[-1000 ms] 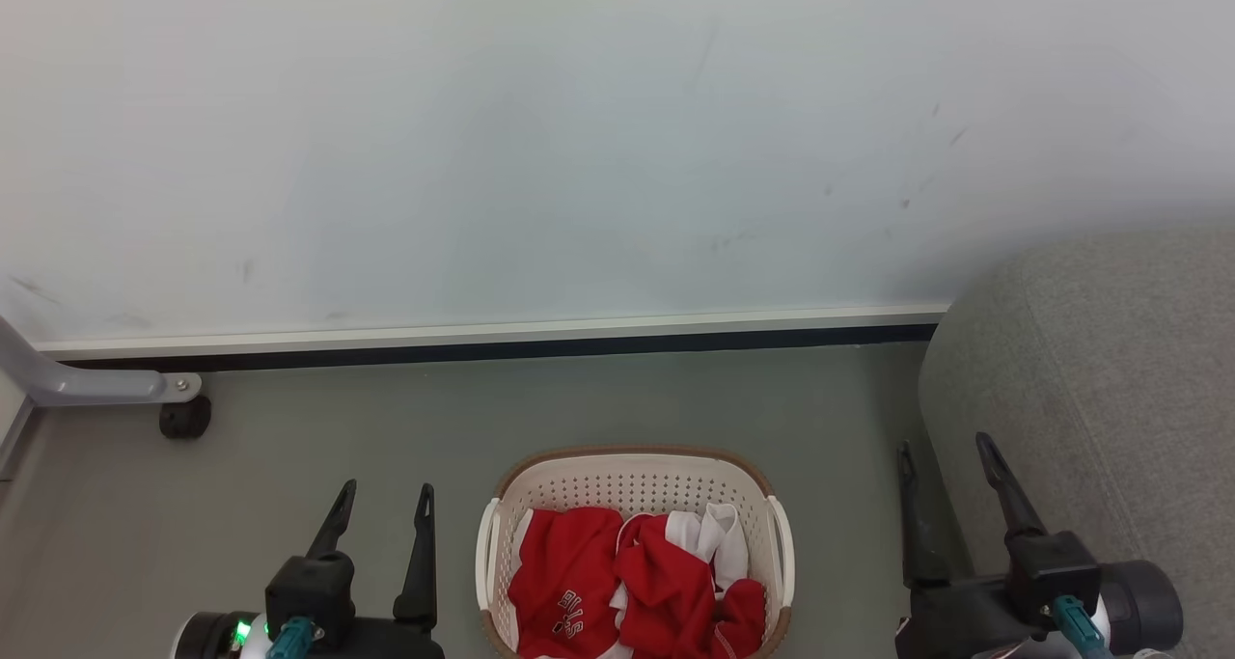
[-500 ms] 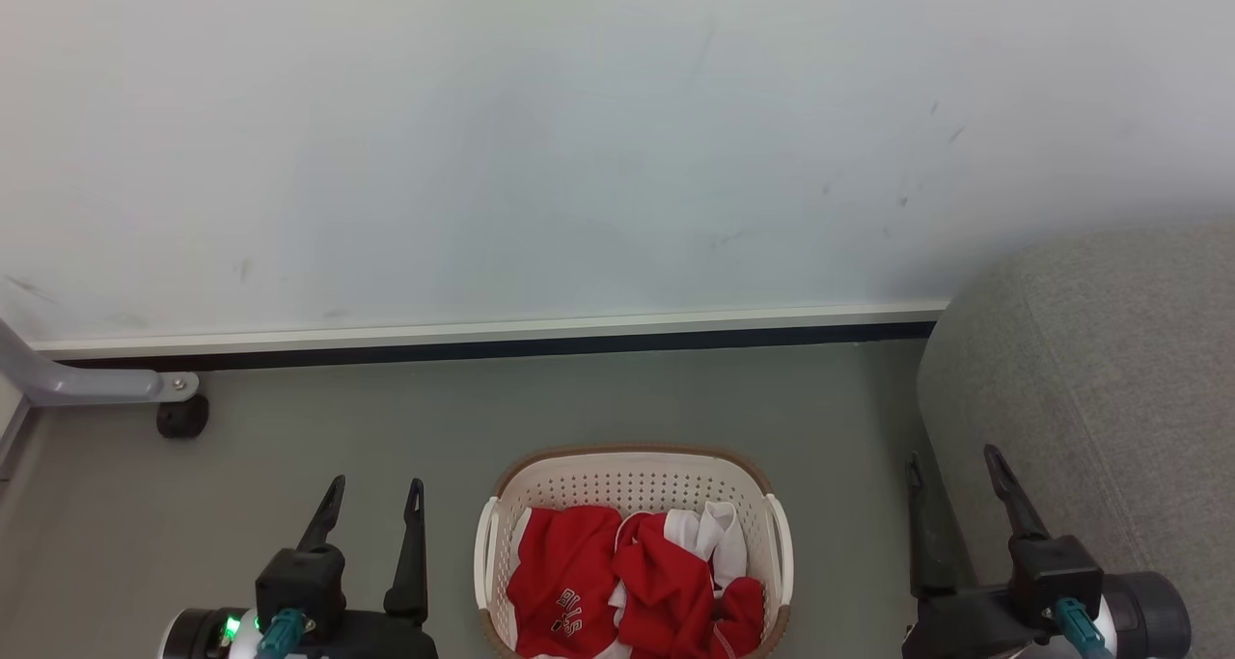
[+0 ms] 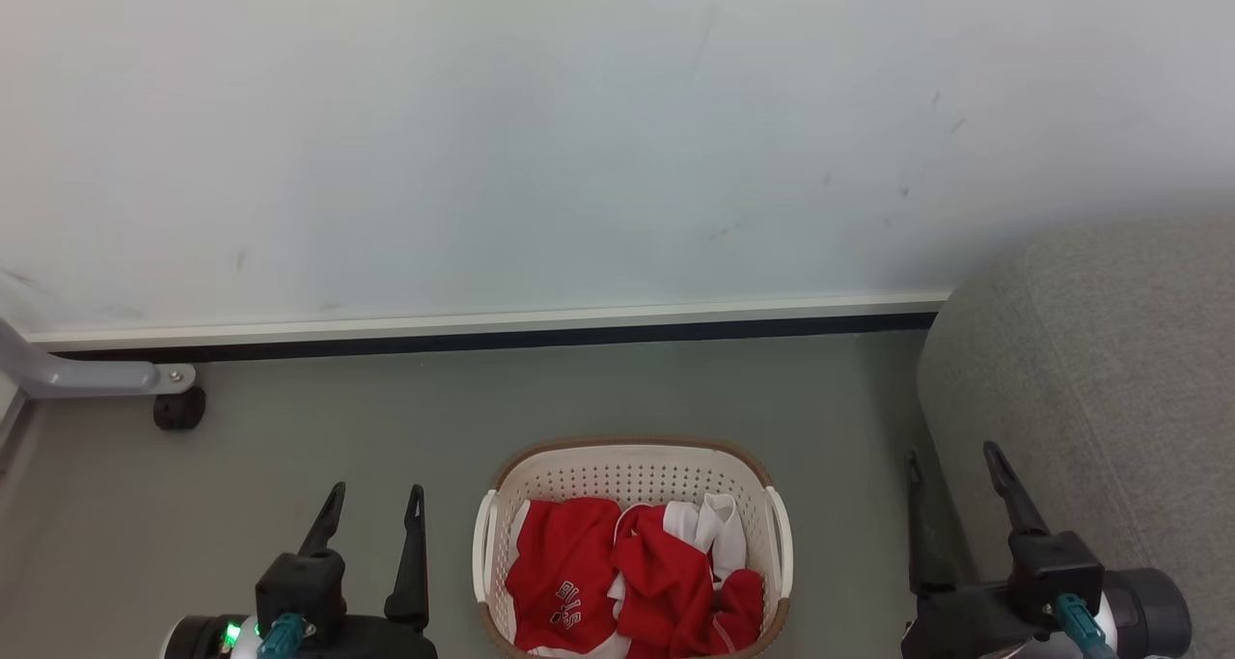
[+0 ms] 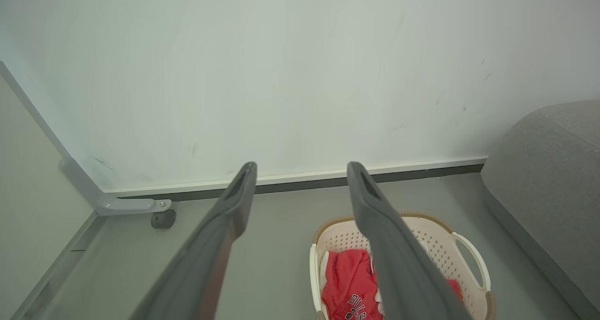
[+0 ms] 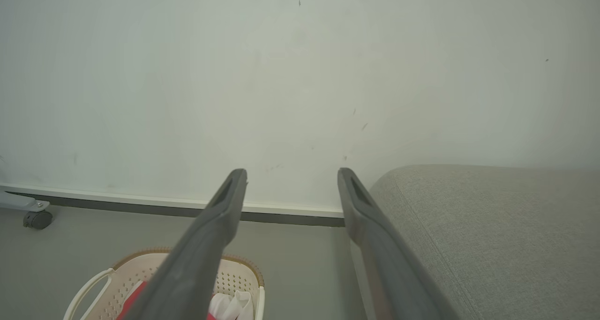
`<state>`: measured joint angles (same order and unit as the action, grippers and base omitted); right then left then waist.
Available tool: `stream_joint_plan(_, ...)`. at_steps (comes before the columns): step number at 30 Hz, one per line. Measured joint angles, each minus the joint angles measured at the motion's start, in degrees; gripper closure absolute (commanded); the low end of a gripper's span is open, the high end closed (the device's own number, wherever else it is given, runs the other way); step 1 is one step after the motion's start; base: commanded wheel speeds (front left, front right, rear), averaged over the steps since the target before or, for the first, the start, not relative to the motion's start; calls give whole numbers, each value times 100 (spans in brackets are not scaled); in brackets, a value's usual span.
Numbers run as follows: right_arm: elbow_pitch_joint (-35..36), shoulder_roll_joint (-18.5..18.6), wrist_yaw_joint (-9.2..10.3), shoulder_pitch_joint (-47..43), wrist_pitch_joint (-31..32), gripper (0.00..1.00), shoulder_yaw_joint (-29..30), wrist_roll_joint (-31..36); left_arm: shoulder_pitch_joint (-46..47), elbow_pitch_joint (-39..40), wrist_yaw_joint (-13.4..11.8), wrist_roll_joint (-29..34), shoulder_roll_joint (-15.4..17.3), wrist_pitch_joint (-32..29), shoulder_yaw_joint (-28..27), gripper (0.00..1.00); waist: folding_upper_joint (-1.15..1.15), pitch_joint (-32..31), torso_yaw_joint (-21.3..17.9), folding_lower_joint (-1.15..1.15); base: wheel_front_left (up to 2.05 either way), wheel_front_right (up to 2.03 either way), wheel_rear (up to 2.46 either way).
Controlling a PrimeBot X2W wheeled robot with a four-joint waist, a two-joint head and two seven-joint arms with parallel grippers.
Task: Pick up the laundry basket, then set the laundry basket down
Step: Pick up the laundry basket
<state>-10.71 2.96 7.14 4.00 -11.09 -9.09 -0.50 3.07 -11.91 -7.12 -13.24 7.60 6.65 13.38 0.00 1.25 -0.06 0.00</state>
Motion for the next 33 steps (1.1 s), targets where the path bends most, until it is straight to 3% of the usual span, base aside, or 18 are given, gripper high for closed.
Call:
stream_joint_plan(18,229,-10,0,13,102,0,-4,53,23,249,0,7,-1,-102,-24,0,0,556,-40,0,0,0,0)
stream_joint_plan(33,502,-11,0,292,198,0,8,90,402,425,18,7,24,-183,-21,0,1,1396,-30,1,0,0,0)
